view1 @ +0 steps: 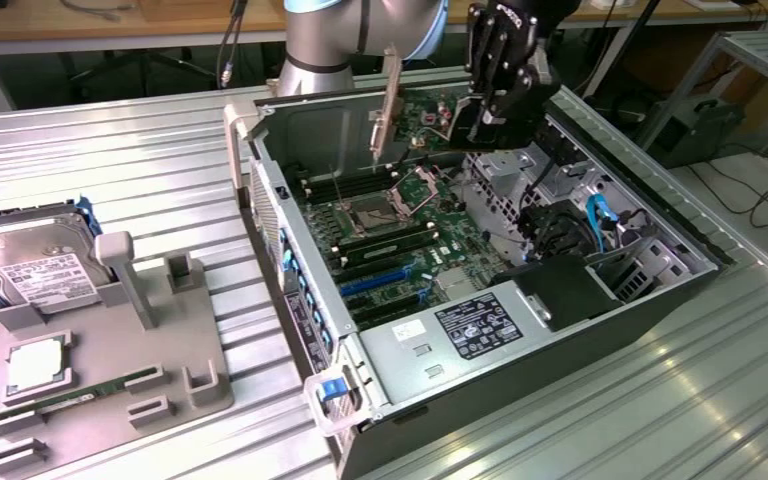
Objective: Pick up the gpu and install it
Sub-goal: 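Insert the gpu into the slot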
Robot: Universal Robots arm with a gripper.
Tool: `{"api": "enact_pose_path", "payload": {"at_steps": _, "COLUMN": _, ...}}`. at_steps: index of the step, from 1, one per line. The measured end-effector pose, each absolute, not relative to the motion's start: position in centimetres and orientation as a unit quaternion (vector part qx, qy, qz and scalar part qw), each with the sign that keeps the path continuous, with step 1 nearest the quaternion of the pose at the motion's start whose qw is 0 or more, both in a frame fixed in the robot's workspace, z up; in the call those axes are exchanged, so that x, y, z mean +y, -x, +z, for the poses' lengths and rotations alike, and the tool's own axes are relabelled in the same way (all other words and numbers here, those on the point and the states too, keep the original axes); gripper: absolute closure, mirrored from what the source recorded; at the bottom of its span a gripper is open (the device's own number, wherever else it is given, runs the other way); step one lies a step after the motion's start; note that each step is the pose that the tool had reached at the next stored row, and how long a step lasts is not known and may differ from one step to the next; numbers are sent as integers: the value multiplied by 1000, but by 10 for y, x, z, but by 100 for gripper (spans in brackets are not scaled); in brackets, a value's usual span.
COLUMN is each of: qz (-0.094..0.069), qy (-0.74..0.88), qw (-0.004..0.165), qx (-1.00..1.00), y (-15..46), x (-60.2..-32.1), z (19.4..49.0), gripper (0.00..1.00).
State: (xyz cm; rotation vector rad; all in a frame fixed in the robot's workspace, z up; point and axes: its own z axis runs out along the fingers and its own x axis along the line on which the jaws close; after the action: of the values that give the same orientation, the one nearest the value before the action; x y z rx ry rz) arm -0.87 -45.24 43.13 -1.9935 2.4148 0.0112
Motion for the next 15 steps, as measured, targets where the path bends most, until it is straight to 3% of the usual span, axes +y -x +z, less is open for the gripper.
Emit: {"api": "enact_pose_path", "payload": {"at_steps": 15, "qz": 0, "qy": 673, "qw": 9, "qx": 740, "y": 9, "x": -452, "z": 428, "gripper": 73}}
